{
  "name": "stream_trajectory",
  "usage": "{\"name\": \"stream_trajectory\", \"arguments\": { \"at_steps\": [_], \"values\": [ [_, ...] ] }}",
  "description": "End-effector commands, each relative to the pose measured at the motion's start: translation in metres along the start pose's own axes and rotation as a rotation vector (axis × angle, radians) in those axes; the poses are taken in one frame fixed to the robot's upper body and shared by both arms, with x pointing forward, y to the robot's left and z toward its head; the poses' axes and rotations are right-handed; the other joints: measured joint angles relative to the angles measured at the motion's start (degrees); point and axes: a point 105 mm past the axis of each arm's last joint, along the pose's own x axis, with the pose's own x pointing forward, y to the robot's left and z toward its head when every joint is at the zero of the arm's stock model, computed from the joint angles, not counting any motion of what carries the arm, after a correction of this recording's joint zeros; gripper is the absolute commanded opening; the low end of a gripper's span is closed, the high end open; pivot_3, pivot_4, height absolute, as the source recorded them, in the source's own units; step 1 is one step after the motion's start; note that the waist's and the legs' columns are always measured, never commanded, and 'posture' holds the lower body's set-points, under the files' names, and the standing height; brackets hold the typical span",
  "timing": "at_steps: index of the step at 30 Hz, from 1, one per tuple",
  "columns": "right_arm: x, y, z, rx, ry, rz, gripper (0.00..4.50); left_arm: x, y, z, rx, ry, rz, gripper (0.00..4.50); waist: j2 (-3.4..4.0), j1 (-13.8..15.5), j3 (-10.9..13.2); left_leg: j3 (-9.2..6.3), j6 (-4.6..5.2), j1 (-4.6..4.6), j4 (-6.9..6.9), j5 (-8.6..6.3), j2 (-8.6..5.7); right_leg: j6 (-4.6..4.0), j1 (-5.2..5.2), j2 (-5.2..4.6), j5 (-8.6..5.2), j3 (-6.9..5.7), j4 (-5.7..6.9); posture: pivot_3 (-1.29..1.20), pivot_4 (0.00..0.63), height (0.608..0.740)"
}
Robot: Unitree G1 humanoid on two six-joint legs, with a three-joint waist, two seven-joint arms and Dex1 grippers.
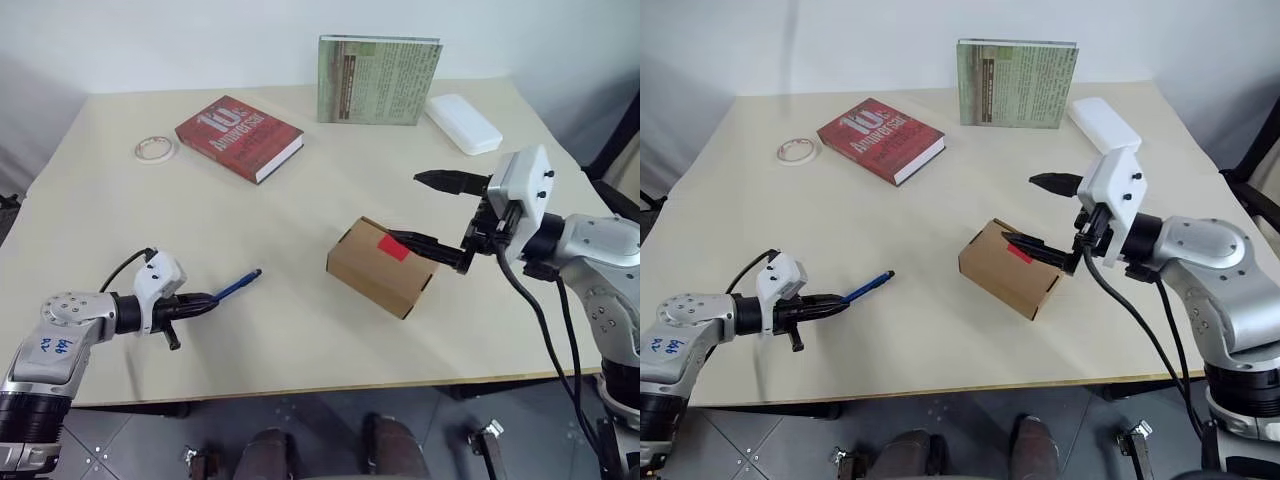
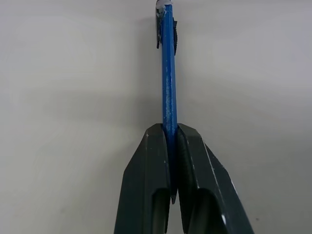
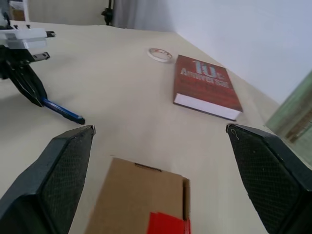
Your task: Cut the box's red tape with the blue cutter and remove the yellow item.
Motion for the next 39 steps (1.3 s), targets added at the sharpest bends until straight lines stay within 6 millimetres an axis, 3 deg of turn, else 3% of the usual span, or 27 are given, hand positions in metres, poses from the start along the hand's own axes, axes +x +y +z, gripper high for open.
{"name": "stream_trajectory", "arguments": {
  "at_steps": [1, 5, 11, 13, 19, 27, 39],
  "values": [
    [-0.002, 0.002, 0.006, -0.025, -0.02, -0.002, 4.5, 0.003, 0.008, -0.031, -0.01, 0.134, 0.074, 0.88, 0.0, 0.44, 0.0, 0.01, 0.0, 0.01, 0.0, 0.0, 0.0, 0.0, 0.0, 0.0, 0.0, 0.0, -0.01, 0.0, 0.15, 0.74],
    [-0.003, 0.001, 0.004, -0.021, -0.02, -0.009, 4.5, 0.002, 0.026, -0.018, 0.09, 0.056, 0.195, 1.92, 0.01, 1.01, 0.0, 0.11, 0.0, 0.13, 0.01, 0.05, 0.05, -0.08, 0.01, 0.01, 0.0, 0.05, 0.05, 0.0, 0.15, 0.74],
    [0.001, 0.012, 0.003, -0.003, -0.031, 0.044, 4.5, 0.002, 0.013, -0.014, 0.181, 0.002, 0.166, 3.63, 0.0, 1.04, 0.0, 0.12, -0.03, 0.09, 0.01, 0.15, 0.09, -0.22, -0.02, 0.01, 0.07, 0.03, 0.05, 0.0, 0.15, 0.74],
    [0.005, 0.016, 0.002, -0.002, -0.034, 0.073, 4.5, 0.001, 0.012, -0.013, 0.205, -0.014, 0.16, 3.63, 0.0, 0.96, 0.0, 0.14, -0.05, 0.09, 0.01, 0.11, 0.1, -0.22, -0.06, 0.01, 0.07, 0.01, 0.05, 0.0, 0.15, 0.74],
    [0.015, 0.018, 0.002, -0.005, -0.057, 0.099, 4.5, -0.001, 0.036, -0.005, 0.224, -0.022, 0.257, 3.63, -0.06, 1.07, 0.04, 0.18, -0.03, 0.03, 0.01, 0.1, 0.1, -0.21, -0.09, 0.01, 0.07, -0.04, 0.03, 0.0, 0.15, 0.74],
    [0.014, 0.017, 0.0, -0.007, -0.052, 0.093, 4.5, -0.001, 0.052, 0.019, 0.124, -0.136, 0.309, 3.63, -0.23, 1.05, 0.13, 0.19, -0.03, 0.0, 0.02, 0.1, 0.1, -0.19, -0.11, 0.01, 0.08, -0.06, 0.03, 0.0, 0.15, 0.74],
    [0.014, 0.015, -0.002, -0.007, -0.053, 0.069, 4.5, 0.006, 0.067, 0.044, 0.149, -0.184, 0.331, 3.63, -0.62, 1.04, 0.36, 0.21, -0.03, -0.07, 0.01, 0.03, 0.1, -0.13, -0.16, 0.01, 0.11, -0.18, -0.02, 0.0, 0.15, 0.74]
  ]
}}
